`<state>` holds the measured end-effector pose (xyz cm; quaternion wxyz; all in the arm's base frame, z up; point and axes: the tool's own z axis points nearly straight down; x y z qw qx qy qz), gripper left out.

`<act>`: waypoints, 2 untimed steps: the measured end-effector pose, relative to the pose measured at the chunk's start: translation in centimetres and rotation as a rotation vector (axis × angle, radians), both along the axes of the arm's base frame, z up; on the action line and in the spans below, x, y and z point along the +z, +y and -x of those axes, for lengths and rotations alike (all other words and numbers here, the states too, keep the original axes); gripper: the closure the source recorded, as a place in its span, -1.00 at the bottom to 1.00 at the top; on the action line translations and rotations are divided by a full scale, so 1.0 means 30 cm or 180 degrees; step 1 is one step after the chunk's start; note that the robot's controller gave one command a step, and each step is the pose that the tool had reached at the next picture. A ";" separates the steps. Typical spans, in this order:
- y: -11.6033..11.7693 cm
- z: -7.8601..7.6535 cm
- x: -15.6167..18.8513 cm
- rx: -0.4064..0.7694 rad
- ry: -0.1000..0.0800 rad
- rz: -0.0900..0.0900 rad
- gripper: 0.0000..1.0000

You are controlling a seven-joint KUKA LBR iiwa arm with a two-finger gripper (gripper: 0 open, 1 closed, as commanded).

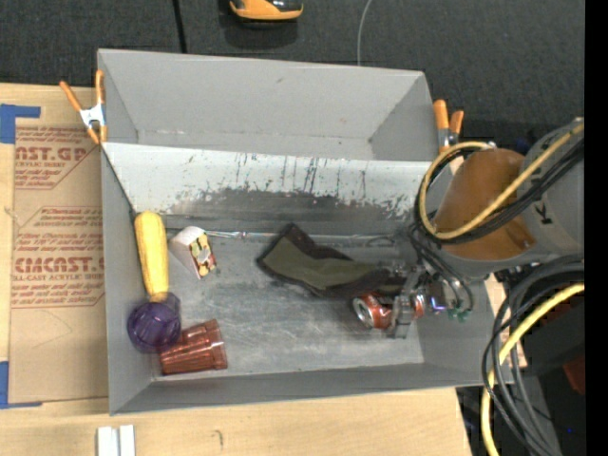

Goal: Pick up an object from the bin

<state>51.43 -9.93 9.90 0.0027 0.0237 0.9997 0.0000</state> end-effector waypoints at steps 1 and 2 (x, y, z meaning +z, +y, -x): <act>-0.003 -0.012 0.083 0.0048 0.0044 -0.0007 1.00; -0.008 -0.072 0.309 0.0084 0.0023 -0.0002 1.00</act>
Offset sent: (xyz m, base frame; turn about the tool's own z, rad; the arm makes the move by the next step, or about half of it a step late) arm 0.0252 -0.0030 0.1008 -0.0293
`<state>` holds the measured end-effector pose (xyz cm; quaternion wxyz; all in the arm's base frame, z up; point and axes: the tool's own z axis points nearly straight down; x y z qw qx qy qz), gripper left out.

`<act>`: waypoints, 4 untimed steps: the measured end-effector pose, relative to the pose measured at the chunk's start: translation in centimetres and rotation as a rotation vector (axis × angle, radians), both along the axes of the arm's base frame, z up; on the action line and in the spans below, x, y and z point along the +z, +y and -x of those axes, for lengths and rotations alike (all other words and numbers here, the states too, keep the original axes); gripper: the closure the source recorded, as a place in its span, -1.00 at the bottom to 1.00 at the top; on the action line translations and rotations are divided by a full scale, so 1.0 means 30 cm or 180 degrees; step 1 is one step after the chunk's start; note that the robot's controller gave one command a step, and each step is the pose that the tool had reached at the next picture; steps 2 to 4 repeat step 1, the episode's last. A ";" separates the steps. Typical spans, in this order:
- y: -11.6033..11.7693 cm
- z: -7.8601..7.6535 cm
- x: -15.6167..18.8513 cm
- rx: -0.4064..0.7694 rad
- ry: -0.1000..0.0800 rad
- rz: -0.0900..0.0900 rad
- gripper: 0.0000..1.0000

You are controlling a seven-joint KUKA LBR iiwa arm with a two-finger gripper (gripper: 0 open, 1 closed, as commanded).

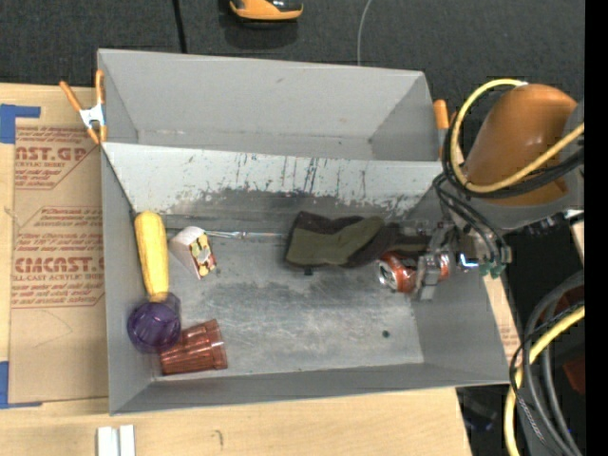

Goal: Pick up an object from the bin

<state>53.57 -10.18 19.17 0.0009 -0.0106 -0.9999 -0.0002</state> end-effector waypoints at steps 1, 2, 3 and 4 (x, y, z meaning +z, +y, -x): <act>-0.033 -0.012 0.123 -0.0100 -0.0011 0.0000 1.00; -0.033 -0.012 0.123 -0.0100 -0.0011 0.0000 1.00; -0.033 -0.012 0.123 -0.0100 -0.0011 0.0000 1.00; -0.033 -0.012 0.123 -0.0100 -0.0011 0.0000 1.00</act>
Offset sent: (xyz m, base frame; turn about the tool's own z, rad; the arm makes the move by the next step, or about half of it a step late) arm 0.0033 -0.0009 0.1177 -0.0225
